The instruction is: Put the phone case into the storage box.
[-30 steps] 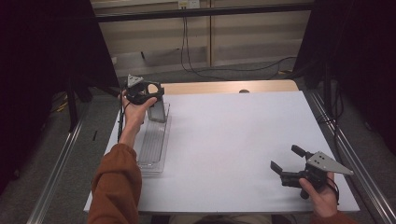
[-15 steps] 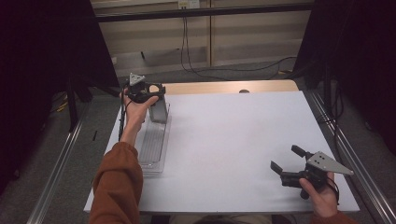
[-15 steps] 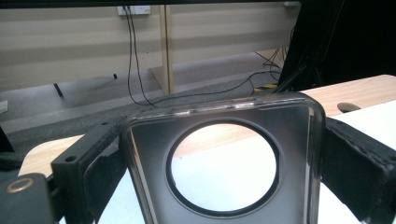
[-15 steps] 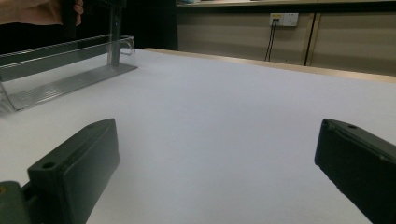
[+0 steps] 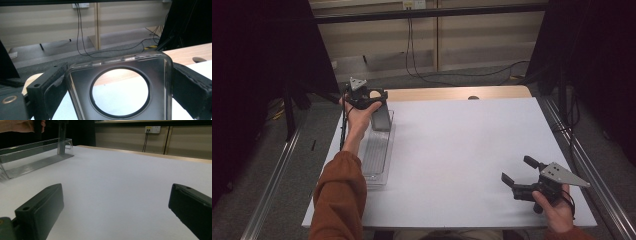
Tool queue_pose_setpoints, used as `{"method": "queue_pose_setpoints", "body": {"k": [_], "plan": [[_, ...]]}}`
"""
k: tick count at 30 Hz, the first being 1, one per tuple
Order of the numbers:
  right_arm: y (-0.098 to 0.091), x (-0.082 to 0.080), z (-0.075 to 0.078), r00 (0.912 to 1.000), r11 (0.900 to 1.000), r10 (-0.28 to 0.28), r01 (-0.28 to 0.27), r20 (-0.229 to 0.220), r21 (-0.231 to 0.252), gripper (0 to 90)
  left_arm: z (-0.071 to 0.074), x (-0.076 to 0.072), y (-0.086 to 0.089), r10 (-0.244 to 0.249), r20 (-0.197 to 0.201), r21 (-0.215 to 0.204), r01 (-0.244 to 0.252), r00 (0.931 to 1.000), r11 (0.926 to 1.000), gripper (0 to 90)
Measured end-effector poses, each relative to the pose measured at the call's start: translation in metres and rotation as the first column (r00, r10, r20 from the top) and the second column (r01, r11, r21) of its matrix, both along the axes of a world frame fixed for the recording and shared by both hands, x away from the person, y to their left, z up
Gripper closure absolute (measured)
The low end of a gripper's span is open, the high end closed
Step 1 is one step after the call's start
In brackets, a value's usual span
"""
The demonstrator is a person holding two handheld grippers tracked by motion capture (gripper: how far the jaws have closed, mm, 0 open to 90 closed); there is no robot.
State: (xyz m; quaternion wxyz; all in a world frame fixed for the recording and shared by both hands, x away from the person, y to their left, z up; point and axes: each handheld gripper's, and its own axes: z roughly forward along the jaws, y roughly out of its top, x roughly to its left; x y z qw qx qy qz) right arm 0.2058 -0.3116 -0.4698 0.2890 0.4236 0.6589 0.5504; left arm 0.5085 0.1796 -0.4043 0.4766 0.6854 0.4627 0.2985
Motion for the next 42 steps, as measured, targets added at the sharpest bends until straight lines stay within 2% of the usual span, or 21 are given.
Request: {"method": "queue_pose_setpoints", "body": {"k": [3, 4, 10, 11, 17, 22, 25, 26, 27, 31, 42], "plan": [[0.0, 0.0, 0.0, 1.0, 1.0, -0.001, 0.001, -0.002, 0.003, 0.0, -0.001, 0.002, -0.002, 0.008, -0.005, -0.005, -0.008, 1.0, 1.0, 6.9], [0.0, 0.0, 0.0, 1.0, 1.0, 0.001, -0.001, -0.001, 0.003, 0.0, -0.001, 0.002, -0.002, 0.008, -0.009, 0.013, -0.007, 0.9999, 0.9999, 6.9], [0.0, 0.0, 0.0, 1.0, 1.0, 0.004, -0.004, -0.002, 0.004, 0.0, -0.003, 0.005, -0.006, 0.009, -0.01, 0.022, -0.009, 0.9999, 0.9997, 6.7], [0.0, 0.0, 0.0, 1.0, 1.0, 0.005, -0.005, -0.002, 0.004, 0.0, -0.004, 0.006, -0.007, -0.001, -0.009, 0.013, 0.001, 1.0, 0.9999, 6.8], [0.001, 0.0, 0.0, 1.0, 1.0, 0.008, -0.008, -0.005, 0.006, 0.0, -0.007, 0.008, -0.013, -0.009, -0.011, 0.053, 0.009, 0.9999, 0.9986, 8.3], [0.001, 0.0, 0.0, 0.9999, 0.9999, 0.008, -0.008, -0.006, 0.007, 0.0, -0.008, 0.009, -0.016, -0.013, -0.003, 0.051, 0.013, 0.9999, 0.9986, 8.7], [0.001, -0.001, 0.0, 0.9999, 0.9999, 0.011, -0.011, -0.005, 0.005, 0.0, -0.009, 0.009, -0.017, -0.035, 0.002, 0.097, 0.035, 0.9994, 0.9947, 9.2], [0.001, 0.0, 0.0, 0.9999, 0.9999, 0.011, -0.011, -0.004, 0.005, 0.0, -0.01, 0.009, -0.017, -0.043, 0.005, 0.089, 0.042, 0.9991, 0.9952, 9.2], [0.001, 0.0, 0.0, 0.9999, 0.9999, 0.011, -0.011, -0.004, 0.004, 0.0, -0.01, 0.01, -0.015, -0.052, 0.001, 0.098, 0.051, 0.9987, 0.9938, 9.2], [0.0, 0.0, 0.0, 0.9999, 0.9999, 0.013, -0.013, -0.004, 0.003, 0.0, -0.01, 0.01, -0.014, -0.052, 0.004, 0.075, 0.052, 0.9986, 0.9959, 9.0], [0.0, 0.0, 0.0, 0.9999, 0.9999, 0.014, -0.014, -0.009, 0.004, 0.0, -0.008, 0.01, -0.009, -0.031, -0.02, 0.008, 0.031, 0.9993, 0.9995, 4.3]]}}
